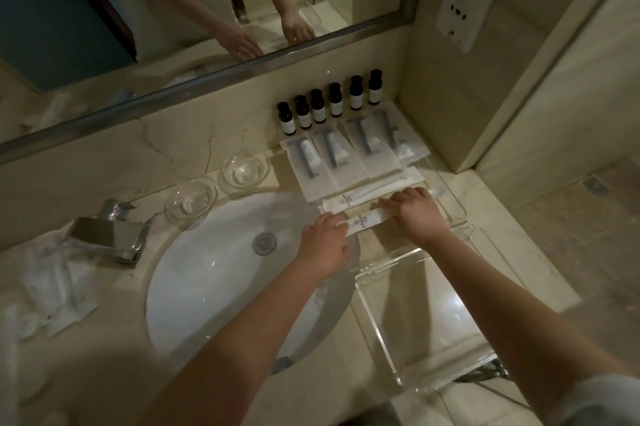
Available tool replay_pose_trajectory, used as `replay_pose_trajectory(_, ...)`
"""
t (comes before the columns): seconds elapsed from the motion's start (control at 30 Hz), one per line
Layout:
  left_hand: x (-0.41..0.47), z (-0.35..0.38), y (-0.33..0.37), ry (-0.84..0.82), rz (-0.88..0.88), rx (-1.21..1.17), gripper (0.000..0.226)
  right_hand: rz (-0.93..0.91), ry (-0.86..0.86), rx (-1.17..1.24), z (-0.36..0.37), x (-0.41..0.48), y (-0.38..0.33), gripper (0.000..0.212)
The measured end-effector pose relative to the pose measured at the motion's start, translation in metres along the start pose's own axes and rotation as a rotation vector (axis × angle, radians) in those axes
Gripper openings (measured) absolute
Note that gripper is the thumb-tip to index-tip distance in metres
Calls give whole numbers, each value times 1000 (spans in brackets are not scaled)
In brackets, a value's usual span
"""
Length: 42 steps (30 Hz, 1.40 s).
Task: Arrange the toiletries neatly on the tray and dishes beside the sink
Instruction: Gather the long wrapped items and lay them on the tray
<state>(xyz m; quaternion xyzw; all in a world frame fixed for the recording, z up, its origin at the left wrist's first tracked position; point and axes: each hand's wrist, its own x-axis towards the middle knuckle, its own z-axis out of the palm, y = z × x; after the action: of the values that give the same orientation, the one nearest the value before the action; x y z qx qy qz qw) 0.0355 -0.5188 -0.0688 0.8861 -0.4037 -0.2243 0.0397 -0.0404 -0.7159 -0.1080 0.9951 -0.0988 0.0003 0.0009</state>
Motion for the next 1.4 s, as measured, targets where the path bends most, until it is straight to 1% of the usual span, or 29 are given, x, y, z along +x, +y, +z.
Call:
replay_pose_trajectory(0.1,1,9,3,-56,30,94,48,49,19,22,0,-1,-5,53)
replay_pose_trajectory(0.2,1,15,6,-50,26,95,52,136,78,129,1,-15,-9,51)
replay_pose_trajectory(0.37,4,19,13,-121,10,116,58,155,94,263,16,-34,-14,24)
replay_pose_trajectory(0.5,9,19,13,-132,-15,141,59,175,40,229,13,-26,-17,27)
replay_pose_trajectory(0.63,14,16,13,-117,-14,110,60,220,-34,205,6,-22,-20,30)
replay_pose_trajectory(0.8,11,10,12,-20,24,28,51,274,-30,227,-9,-13,-27,42)
replay_pose_trajectory(0.9,3,0,5,50,2,7,49,238,-12,253,-17,-8,-40,45)
replay_pose_trajectory(1.03,-21,-13,-19,223,-10,37,42,184,11,289,-30,-7,-68,43)
replay_pose_trajectory(1.1,-38,-17,-34,269,-48,41,46,144,30,290,-37,-9,-86,43)
replay_pose_trajectory(1.23,-79,-19,-71,304,-199,42,46,58,35,300,-49,-16,-132,45)
replay_pose_trajectory(1.4,-147,-5,-123,279,-386,-3,50,-64,-27,304,-57,-25,-199,46)
